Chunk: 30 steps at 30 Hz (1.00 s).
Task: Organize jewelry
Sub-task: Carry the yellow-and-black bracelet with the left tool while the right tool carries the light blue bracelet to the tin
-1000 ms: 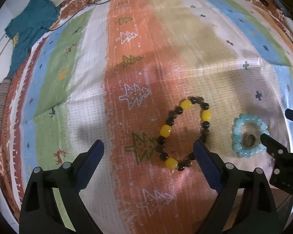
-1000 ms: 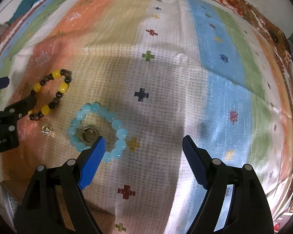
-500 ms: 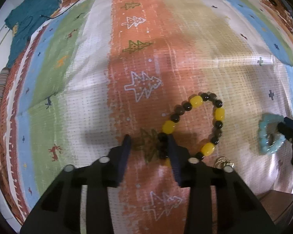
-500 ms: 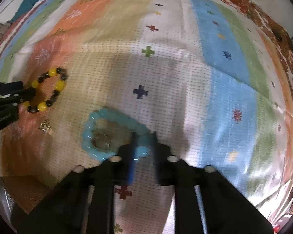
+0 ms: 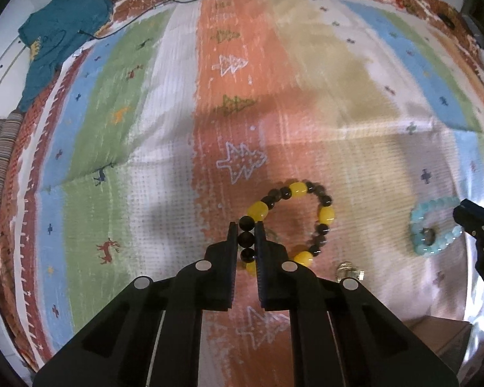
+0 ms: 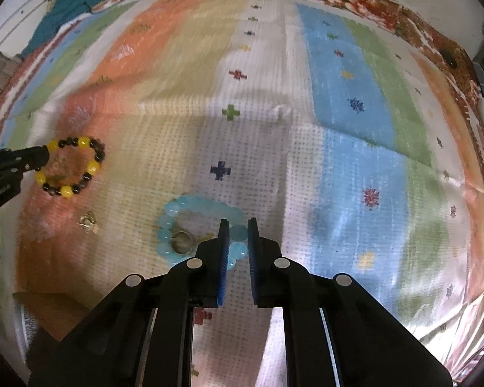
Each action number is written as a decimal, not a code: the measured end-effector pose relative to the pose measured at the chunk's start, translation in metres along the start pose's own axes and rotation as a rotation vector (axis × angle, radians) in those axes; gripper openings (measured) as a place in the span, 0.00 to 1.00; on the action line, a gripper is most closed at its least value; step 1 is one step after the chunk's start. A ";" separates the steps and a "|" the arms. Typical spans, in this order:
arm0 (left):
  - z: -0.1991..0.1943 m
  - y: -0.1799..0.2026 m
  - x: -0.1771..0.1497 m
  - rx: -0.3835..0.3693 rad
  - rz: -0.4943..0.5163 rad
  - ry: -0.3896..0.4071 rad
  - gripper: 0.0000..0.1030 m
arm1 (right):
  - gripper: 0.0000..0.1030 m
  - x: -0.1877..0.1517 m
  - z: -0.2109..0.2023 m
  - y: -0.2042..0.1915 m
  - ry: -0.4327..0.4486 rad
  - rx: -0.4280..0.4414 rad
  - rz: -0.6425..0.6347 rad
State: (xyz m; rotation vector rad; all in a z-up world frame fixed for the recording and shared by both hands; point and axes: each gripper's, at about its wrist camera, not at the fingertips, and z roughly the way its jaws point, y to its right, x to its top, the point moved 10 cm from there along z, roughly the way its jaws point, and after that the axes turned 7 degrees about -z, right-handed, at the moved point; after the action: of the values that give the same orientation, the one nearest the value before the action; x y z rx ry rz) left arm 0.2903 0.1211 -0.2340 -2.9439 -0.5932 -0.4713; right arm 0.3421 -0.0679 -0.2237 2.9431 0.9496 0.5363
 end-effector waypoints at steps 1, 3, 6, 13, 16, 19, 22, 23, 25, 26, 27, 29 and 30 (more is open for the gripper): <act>-0.003 0.002 -0.001 -0.007 -0.001 0.005 0.09 | 0.12 0.001 -0.003 -0.002 0.007 0.004 0.000; -0.013 0.006 -0.001 -0.028 -0.002 0.018 0.09 | 0.12 0.004 -0.012 -0.006 0.029 0.015 -0.002; -0.023 0.010 0.000 -0.048 0.000 0.037 0.09 | 0.12 0.008 -0.021 -0.010 0.054 0.024 -0.005; -0.044 0.017 0.002 -0.087 0.001 0.071 0.09 | 0.12 0.013 -0.039 -0.012 0.097 0.036 -0.005; -0.054 0.020 0.001 -0.100 0.003 0.086 0.09 | 0.12 0.012 -0.044 -0.012 0.107 0.041 -0.001; -0.064 0.025 0.000 -0.113 0.008 0.102 0.09 | 0.12 0.012 -0.049 -0.014 0.120 0.047 0.002; -0.073 0.028 -0.002 -0.123 0.012 0.115 0.09 | 0.12 0.011 -0.058 -0.016 0.137 0.052 0.003; -0.076 0.029 -0.002 -0.127 0.014 0.119 0.09 | 0.12 0.011 -0.060 -0.016 0.142 0.053 0.003; -0.082 0.031 -0.004 -0.135 0.016 0.128 0.09 | 0.12 0.010 -0.065 -0.018 0.150 0.057 0.002; -0.085 0.032 -0.005 -0.141 0.016 0.131 0.09 | 0.12 0.009 -0.066 -0.019 0.152 0.058 0.001; -0.087 0.033 -0.006 -0.145 0.018 0.133 0.09 | 0.12 0.009 -0.067 -0.020 0.155 0.058 -0.002; -0.091 0.035 -0.008 -0.151 0.024 0.139 0.09 | 0.12 0.007 -0.070 -0.023 0.160 0.057 -0.008; -0.094 0.035 -0.008 -0.156 0.025 0.144 0.09 | 0.12 0.006 -0.072 -0.023 0.164 0.058 -0.008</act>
State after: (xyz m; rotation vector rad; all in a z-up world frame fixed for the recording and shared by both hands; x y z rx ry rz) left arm 0.2709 0.0709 -0.1488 -3.0231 -0.5245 -0.7520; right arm 0.3109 -0.0525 -0.1565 2.9816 1.0072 0.7730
